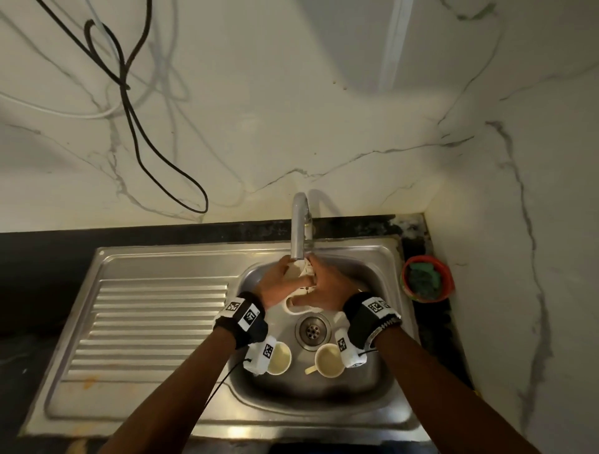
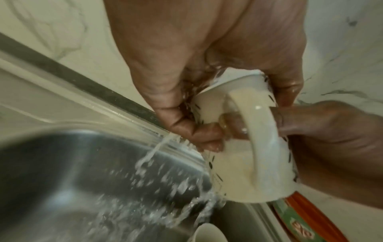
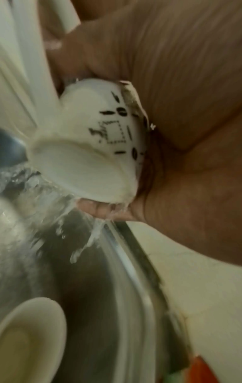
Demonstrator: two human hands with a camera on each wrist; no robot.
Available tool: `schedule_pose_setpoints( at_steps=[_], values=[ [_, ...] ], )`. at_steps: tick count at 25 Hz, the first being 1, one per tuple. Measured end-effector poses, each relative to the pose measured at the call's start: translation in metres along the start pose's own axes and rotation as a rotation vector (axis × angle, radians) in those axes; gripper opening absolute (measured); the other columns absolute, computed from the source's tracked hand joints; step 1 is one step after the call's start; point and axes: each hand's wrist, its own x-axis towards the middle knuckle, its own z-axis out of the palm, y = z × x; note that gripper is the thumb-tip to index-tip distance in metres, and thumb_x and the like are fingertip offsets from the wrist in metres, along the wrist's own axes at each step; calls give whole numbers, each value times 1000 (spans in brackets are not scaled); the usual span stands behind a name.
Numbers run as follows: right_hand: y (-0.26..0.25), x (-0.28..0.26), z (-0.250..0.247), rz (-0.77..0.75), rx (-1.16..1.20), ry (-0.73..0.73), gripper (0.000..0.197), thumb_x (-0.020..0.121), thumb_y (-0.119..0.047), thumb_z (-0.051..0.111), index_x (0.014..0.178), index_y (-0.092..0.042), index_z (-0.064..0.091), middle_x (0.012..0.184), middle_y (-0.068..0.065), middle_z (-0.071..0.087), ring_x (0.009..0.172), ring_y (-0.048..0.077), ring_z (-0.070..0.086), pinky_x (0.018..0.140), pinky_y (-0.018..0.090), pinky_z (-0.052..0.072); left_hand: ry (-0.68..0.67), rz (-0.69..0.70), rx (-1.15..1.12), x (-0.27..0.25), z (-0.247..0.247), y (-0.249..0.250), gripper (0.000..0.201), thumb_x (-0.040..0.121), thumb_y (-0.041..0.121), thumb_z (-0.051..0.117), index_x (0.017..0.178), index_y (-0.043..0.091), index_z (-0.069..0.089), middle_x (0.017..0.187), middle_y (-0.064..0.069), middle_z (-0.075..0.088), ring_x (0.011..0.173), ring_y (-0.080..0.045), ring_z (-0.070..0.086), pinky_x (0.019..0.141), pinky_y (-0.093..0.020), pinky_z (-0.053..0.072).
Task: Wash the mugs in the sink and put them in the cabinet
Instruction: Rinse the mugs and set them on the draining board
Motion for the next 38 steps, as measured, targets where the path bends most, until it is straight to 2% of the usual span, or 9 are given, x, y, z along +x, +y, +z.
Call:
schedule_pose_setpoints(
  at_steps=[4,8,13,18,24,27,30,35,38],
  values=[
    [3,-1,1,8,568,305,84,68,-16,96,133,-31,46,122,-2,69,113,16,70,91,39,62,118,119,-85,-2,-5,-13,38,94,9,71,128,0,55,114,-18,73,105,-35,71,79,-30,61],
    [4,-12,17,-74,555,436,86,71,-28,97,138,-32,44,127,-11,63,110,-2,64,88,25,59,131,109,-37,-20,11,-14,21,108,24,50,115,8,63,102,-8,70,105,-26,69,90,-37,61],
    [14,-14,35,-107,621,486,89,76,-37,93,145,-39,37,140,-5,56,126,17,61,100,51,57,71,114,-75,-17,0,-28,17,108,26,51,105,17,64,99,-5,69,102,-24,69,98,-41,57],
    [2,-17,38,-120,-143,589,80,91,-47,68,157,-23,30,159,7,37,146,24,38,122,47,28,100,220,-156,-21,-3,-36,15,106,13,52,111,11,66,99,-5,70,102,-22,66,100,-40,52],
    [-2,-7,34,-238,-626,381,35,97,-27,58,130,-15,59,130,7,64,131,28,55,127,49,16,156,406,298,-21,-14,-32,31,105,20,59,134,12,61,120,-3,71,115,-11,66,101,-32,54],
    [0,0,29,-274,-773,297,39,95,-25,66,130,-9,60,129,15,66,125,38,59,120,58,33,33,424,307,-4,-34,-28,24,105,23,60,127,16,64,132,1,69,125,-16,64,107,-42,51],
    [-4,-9,17,-262,-895,185,37,99,-21,63,135,-9,60,110,18,73,93,40,73,85,50,61,-91,413,242,4,-46,-24,13,104,12,59,112,18,67,141,1,65,130,-26,61,109,-44,50],
    [-22,-7,34,9,-461,310,30,108,-35,48,121,-12,62,100,11,75,86,30,74,73,42,61,-50,185,-70,16,-40,-29,51,102,58,51,134,19,59,126,-10,71,118,-31,67,105,-47,51],
    [-34,-4,49,36,-314,308,27,109,-30,45,119,-10,60,96,13,74,83,31,73,72,46,61,-35,-6,-283,22,-27,-31,66,91,65,66,129,11,68,117,-14,73,107,-32,67,97,-44,53]
  ],
)
